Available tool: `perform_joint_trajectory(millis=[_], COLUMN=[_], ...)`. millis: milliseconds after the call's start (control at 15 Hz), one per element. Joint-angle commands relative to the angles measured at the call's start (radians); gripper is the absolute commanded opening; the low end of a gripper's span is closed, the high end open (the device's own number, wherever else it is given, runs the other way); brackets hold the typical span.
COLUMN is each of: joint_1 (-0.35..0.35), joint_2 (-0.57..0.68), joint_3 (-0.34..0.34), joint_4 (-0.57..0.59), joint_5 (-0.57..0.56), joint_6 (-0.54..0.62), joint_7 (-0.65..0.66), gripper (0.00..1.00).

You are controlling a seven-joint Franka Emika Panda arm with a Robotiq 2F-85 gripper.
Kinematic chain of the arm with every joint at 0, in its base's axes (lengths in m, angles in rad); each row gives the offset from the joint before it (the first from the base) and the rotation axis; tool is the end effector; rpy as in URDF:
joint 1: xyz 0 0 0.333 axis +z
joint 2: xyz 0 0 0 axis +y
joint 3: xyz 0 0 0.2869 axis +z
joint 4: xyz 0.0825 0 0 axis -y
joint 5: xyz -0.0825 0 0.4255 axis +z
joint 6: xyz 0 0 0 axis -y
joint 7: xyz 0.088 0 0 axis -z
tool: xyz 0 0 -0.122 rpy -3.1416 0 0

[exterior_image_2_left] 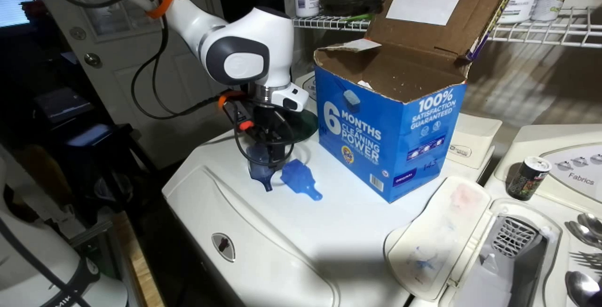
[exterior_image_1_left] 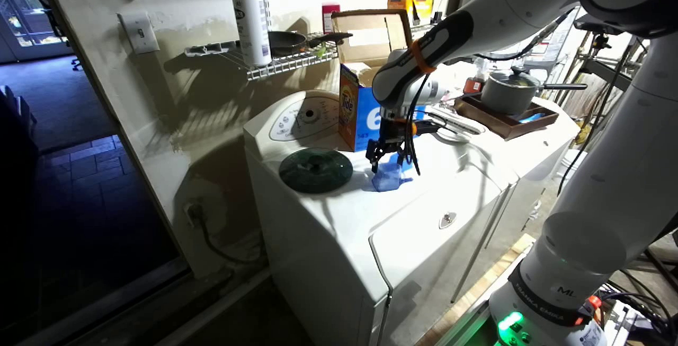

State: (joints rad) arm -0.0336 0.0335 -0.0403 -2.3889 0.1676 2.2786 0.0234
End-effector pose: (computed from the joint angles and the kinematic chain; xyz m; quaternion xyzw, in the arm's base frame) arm 0.5035 -0.0315 0.2182 -0.9899 0.1072 0.0700 0.0606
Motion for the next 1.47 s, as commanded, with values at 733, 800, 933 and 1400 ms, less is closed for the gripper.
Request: perform_joint_trajectory(millis=[733,800,933,1400], joint_1=[-0.012,-0.012,-0.011,0.012], joint_2=[0.057,0.058,0.055,0.013], joint_3=[-0.002,-0.002,0.000,0.014], joint_4=[0.075,0.076,0.075,0.053], joint_5=[0.043,0.049,0.049,-0.017], joint_6=[-0.128,-0.129,-0.125,-0.098], joint_7=[0.003,0.001,0.004,0.055], gripper=[0.96,0.72,0.69,0.36])
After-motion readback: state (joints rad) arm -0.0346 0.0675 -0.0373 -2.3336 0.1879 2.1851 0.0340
